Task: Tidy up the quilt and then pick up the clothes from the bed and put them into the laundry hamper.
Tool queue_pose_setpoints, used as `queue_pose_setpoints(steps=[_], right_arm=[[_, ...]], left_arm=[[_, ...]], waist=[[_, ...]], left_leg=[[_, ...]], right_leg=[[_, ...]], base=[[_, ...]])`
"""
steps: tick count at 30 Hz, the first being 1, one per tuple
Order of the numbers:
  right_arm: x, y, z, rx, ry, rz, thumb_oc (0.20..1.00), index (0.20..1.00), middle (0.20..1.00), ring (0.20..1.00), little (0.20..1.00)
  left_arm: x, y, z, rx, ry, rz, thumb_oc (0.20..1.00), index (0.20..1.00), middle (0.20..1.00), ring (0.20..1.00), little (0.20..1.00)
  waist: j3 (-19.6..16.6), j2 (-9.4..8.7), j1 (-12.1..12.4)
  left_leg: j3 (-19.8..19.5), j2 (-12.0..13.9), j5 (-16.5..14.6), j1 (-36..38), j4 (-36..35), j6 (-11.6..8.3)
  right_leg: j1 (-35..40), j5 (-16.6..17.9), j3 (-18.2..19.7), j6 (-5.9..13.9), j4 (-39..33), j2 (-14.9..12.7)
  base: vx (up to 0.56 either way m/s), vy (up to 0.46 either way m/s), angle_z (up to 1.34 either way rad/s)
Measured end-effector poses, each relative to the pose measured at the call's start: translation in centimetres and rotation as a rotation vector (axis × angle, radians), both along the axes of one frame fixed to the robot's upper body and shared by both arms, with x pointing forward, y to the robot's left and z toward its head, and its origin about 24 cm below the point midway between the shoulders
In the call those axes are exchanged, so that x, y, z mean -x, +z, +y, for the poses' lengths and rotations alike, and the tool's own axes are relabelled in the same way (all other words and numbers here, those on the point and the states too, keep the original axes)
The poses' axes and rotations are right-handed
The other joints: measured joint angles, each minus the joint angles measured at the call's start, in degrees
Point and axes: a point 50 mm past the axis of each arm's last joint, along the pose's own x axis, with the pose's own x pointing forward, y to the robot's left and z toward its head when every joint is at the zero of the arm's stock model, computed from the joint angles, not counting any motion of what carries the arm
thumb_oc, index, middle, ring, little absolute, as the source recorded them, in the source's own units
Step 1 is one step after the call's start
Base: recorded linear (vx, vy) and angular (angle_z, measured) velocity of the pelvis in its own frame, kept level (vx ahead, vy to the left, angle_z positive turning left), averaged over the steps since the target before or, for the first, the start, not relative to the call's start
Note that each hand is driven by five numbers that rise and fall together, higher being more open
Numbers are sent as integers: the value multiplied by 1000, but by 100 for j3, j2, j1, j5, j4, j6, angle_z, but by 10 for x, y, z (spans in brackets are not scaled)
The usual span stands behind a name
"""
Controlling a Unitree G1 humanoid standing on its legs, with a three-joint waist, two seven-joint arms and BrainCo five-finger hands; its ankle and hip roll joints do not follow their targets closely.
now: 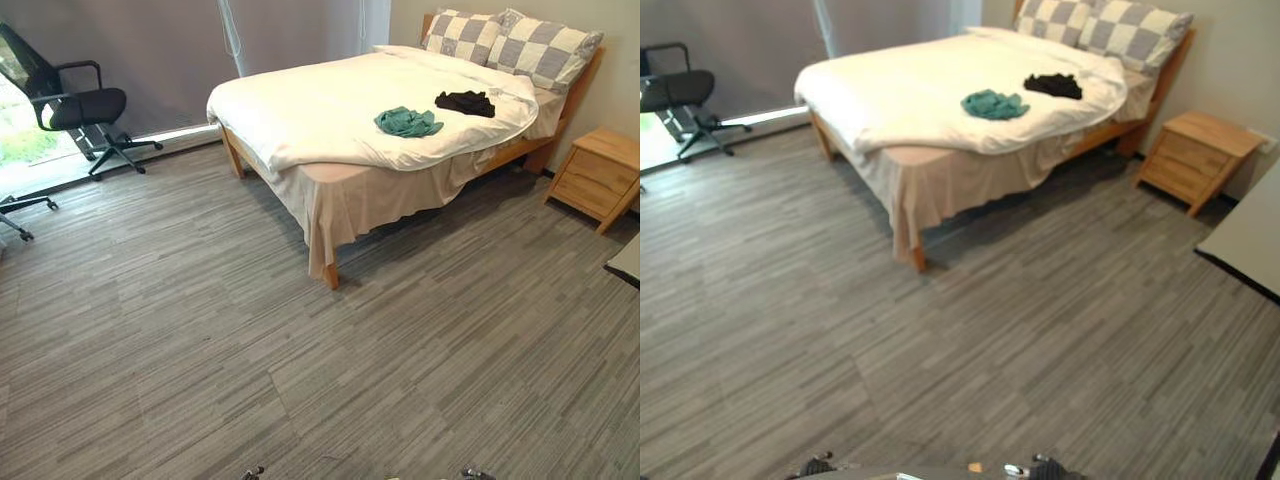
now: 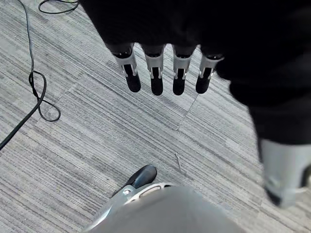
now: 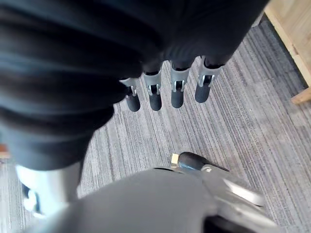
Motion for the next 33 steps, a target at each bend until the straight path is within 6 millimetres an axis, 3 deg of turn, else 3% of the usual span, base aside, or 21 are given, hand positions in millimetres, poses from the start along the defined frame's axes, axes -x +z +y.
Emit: queue_pose_setpoints(steps=[5, 9, 18, 20, 22, 24, 25, 26, 27, 30, 33], right_arm=[[-28, 7, 0, 0, 11, -72, 1000, 1000, 1000, 1000, 1000], [-36, 9, 0, 3, 17, -91, 1000, 1000, 1000, 1000, 1000], [-47, 12, 1, 8, 16, -121, 1000, 1000, 1000, 1000, 1000], [-58, 15, 7, 4, 10, -151, 1000, 1000, 1000, 1000, 1000], [-70, 20, 3, 2, -6, -199, 1000, 1000, 1000, 1000, 1000], [-72, 22, 0, -4, -44, -210, 1000, 1000, 1000, 1000, 1000], [-71, 22, -1, -1, -50, -210, 1000, 1000, 1000, 1000, 1000], [-73, 23, -5, -5, -78, -229, 1000, 1000, 1000, 1000, 1000], [-72, 23, -6, -11, -94, -235, 1000, 1000, 1000, 1000, 1000], [-68, 22, -4, -38, -161, -237, 1000, 1000, 1000, 1000, 1000], [-61, 20, -8, -64, -260, -231, 1000, 1000, 1000, 1000, 1000]], left_arm=[[-33, 8, -6, 17, -49, -108, 1000, 1000, 1000, 1000, 1000], [-44, 11, -7, 16, -56, -143, 1000, 1000, 1000, 1000, 1000], [-45, 12, 0, 2, -8, -139, 1000, 1000, 1000, 1000, 1000], [-43, 10, -5, -12, 2, -133, 1000, 1000, 1000, 1000, 1000], [-47, 11, 0, -22, 8, -134, 1000, 1000, 1000, 1000, 1000], [-48, 12, 3, -34, 30, -127, 1000, 1000, 1000, 1000, 1000], [-45, 11, 6, -38, 43, -117, 1000, 1000, 1000, 1000, 1000], [-41, 11, 9, -47, 45, -106, 1000, 1000, 1000, 1000, 1000], [-43, 11, 10, -48, 42, -111, 1000, 1000, 1000, 1000, 1000], [-46, 12, 11, -52, 38, -117, 1000, 1000, 1000, 1000, 1000], [-26, 5, 4, -39, 3, -38, 1000, 1000, 1000, 1000, 1000]], waist=[[507, 91, -5], [647, 104, -4], [896, -38, 1], [1046, -28, 20], [1282, 11, -7], [1323, -27, 2], [1325, -4, 4], [1322, -25, -42], [1308, -38, -71], [1243, -75, -228], [966, -7, -457]], left_leg=[[11, -2, 2, -26, -23, -5], [19, 3, 0, -38, -30, -7], [-11, 25, -77, -128, -73, -21], [12, 97, -77, -186, -67, -25], [49, 276, -20, -205, -51, 36], [115, 311, -128, -95, -57, 132], [140, 297, -175, -35, -68, 98], [163, 275, -292, 93, -76, -26], [159, 273, -319, 121, -75, -55], [59, 307, -426, 197, -70, -188], [42, 438, -744, 435, -71, -466]], right_leg=[[-49, 7, 19, 1, 30, 4], [-75, 8, 78, 0, 31, 6], [-233, 6, 122, 6, 138, 38], [-484, -4, 107, 22, 540, 95], [-1202, -311, -165, 337, 1731, 101], [-1641, -433, -767, 648, 2739, -233], [-1788, -425, -843, 672, 2996, -381], [-2029, -419, -1030, 678, 3007, -712], [-2116, -420, -1011, 675, 2779, -785], [-2129, -316, -825, 749, 1093, -854], [-2286, 77, -621, 767, 257, -934]], base=[[-53, 24, -3], [-5, 30, -8], [31, 42, -4], [47, 14, -14], [196, 22, -7], [300, -34, -12], [379, -140, -20], [403, -173, -11], [595, -254, 3], [379, -165, 18], [534, -246, 10]])
